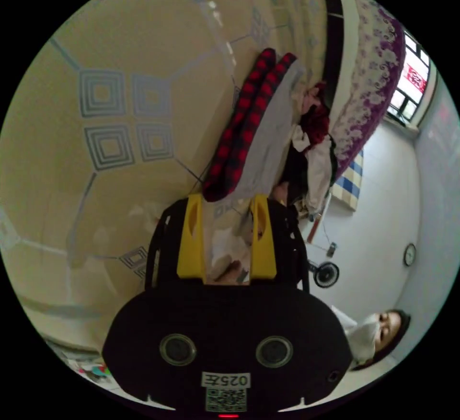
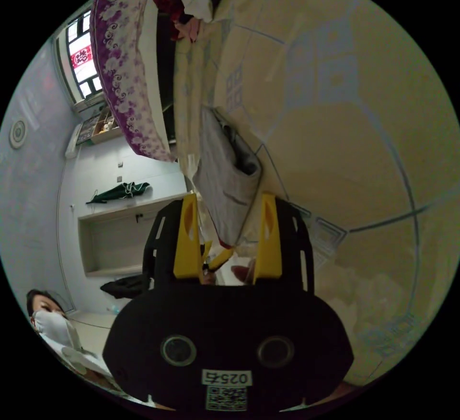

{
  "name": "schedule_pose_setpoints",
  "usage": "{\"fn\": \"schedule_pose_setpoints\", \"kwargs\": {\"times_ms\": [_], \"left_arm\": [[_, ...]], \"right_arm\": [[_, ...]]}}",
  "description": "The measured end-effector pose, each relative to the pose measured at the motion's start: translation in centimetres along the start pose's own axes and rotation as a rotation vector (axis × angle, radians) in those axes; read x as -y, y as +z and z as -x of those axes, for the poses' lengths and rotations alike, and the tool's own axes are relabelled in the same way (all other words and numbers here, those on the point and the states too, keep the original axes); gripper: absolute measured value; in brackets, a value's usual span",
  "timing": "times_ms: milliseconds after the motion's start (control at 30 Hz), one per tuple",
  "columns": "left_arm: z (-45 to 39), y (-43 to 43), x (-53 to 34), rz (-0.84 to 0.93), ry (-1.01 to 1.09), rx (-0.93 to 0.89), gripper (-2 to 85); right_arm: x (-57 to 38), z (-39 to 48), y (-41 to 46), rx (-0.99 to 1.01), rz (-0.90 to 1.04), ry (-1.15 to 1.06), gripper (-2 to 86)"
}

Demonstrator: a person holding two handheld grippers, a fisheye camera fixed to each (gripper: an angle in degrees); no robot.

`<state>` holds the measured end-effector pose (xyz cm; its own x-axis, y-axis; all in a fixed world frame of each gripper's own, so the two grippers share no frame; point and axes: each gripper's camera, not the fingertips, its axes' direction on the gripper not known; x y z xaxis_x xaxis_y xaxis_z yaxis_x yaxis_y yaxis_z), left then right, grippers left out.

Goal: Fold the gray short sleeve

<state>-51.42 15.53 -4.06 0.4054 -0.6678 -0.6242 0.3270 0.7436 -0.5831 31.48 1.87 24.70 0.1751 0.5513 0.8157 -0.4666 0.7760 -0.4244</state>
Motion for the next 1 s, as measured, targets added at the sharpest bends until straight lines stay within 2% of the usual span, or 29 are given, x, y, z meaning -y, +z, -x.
{"fn": "schedule_pose_setpoints", "kwargs": {"times_ms": [167,300,500,567,700,800,867,1000], "left_arm": [[-0.8,-0.7,-3.5,-0.236,-0.048,0.067,8.6],[1.5,-0.9,-5.1,-0.312,-0.155,-0.039,4.5],[3.7,-1.7,-8.8,-0.391,-0.239,-0.205,-0.6],[2.6,-3.5,-11.1,-0.404,-0.191,-0.326,-0.9],[-0.5,-10.0,-16.7,-0.488,-0.053,-0.449,-1.0],[-2.0,-18.0,-23.9,-0.621,0.046,-0.466,-1.1],[-1.0,-23.6,-30.9,-0.714,0.082,-0.562,-1.3],[2.5,-28.6,-41.7,-0.813,0.112,-0.723,-1.5]], "right_arm": [[1.8,1.8,3.0,-0.039,0.020,-0.002,15.8],[2.6,2.1,3.9,-0.138,0.009,0.025,9.8],[4.4,2.8,4.3,-0.005,0.061,0.111,3.8],[4.6,7.1,4.2,0.086,0.109,0.085,2.9],[3.7,18.4,6.0,0.099,0.240,-0.099,2.2],[-0.2,28.3,10.0,0.128,0.409,-0.254,2.2],[-4.7,34.5,12.8,0.156,0.529,-0.358,2.3],[-11.8,39.7,16.7,0.188,0.726,-0.395,2.3]]}}
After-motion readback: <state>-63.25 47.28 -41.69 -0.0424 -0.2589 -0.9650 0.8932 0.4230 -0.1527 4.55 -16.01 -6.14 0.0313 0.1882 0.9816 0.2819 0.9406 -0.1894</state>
